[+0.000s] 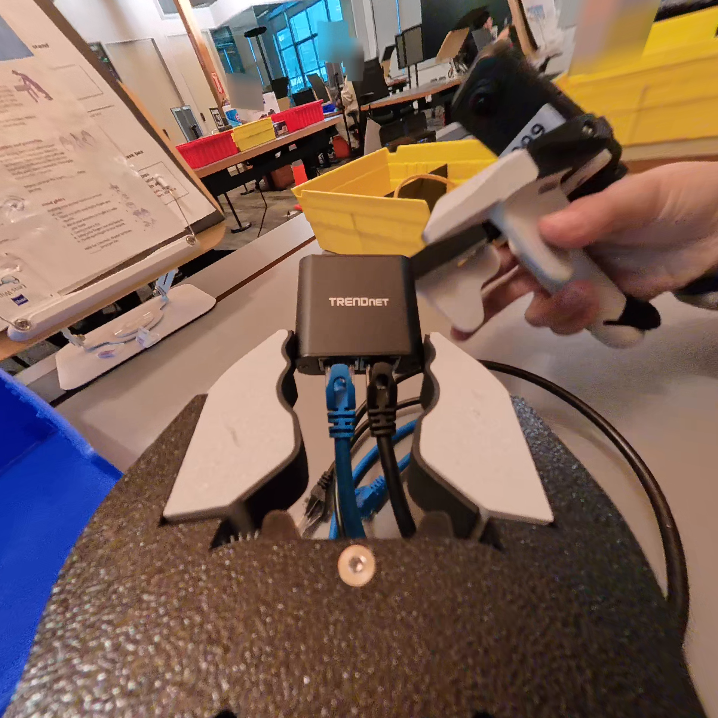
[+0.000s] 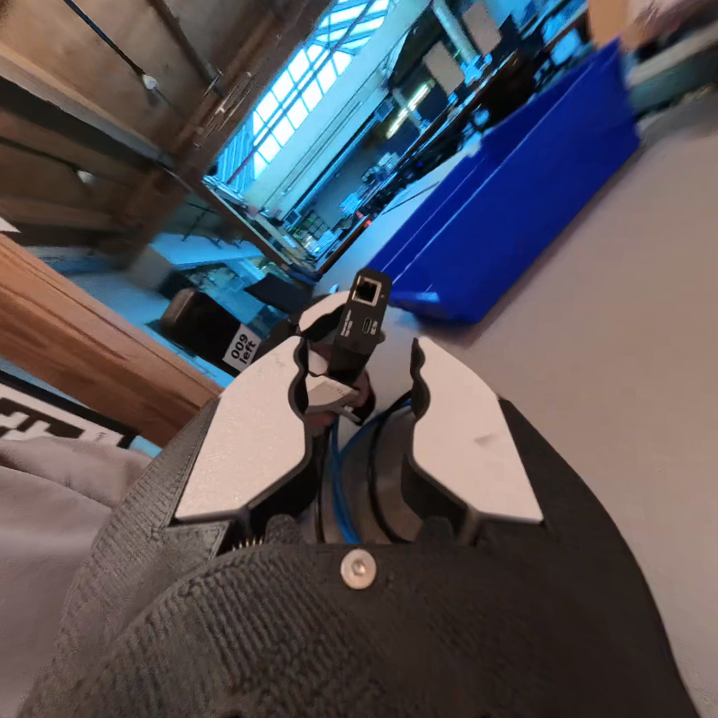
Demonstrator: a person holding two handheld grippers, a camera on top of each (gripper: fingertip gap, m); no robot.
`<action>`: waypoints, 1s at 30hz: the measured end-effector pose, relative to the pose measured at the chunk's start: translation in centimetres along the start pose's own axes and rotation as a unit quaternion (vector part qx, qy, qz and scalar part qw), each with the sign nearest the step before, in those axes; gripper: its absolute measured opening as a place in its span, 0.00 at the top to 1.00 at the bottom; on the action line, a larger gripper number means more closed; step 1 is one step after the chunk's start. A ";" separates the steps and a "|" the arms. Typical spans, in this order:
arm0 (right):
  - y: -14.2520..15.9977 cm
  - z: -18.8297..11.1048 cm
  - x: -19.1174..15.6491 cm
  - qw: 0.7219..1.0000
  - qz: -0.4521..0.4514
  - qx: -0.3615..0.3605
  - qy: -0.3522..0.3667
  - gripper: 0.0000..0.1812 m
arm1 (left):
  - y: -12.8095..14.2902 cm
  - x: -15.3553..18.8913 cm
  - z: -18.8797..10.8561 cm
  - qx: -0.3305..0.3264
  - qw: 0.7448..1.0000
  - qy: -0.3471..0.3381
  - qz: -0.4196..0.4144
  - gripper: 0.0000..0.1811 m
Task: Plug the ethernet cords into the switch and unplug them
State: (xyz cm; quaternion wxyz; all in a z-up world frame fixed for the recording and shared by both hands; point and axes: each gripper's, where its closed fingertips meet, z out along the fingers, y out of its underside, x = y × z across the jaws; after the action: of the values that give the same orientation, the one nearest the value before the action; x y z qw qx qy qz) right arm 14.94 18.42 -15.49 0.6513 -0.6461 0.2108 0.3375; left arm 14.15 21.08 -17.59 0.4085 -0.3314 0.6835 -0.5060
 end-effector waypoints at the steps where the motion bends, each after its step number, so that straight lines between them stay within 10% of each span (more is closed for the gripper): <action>1: 0.9 0.9 0.0 1.000 0.015 -0.006 -0.007 0.71 | 0.1 0.2 0.0 -0.005 1.000 0.002 0.011 0.66; 10: 2.4 1.2 -0.6 0.998 -0.017 -0.042 -0.031 0.86 | 0.6 2.1 -0.2 -0.034 0.991 0.058 0.114 0.66; 23: 5.0 0.2 -7.0 0.907 -0.362 -0.205 -0.067 0.86 | -3.6 6.2 -5.2 -0.064 0.941 0.320 -0.093 0.88; 30: 0.5 1.4 -5.9 0.921 -0.381 -0.050 0.059 0.71 | -6.3 -0.5 -4.2 0.044 0.940 0.177 -0.290 0.87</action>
State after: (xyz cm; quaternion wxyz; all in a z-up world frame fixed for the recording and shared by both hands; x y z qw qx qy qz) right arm 10.36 18.73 -11.51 0.6836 -0.7284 -0.0301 0.0350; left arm 10.86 21.57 -10.80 0.1308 -0.4017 0.5963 -0.6826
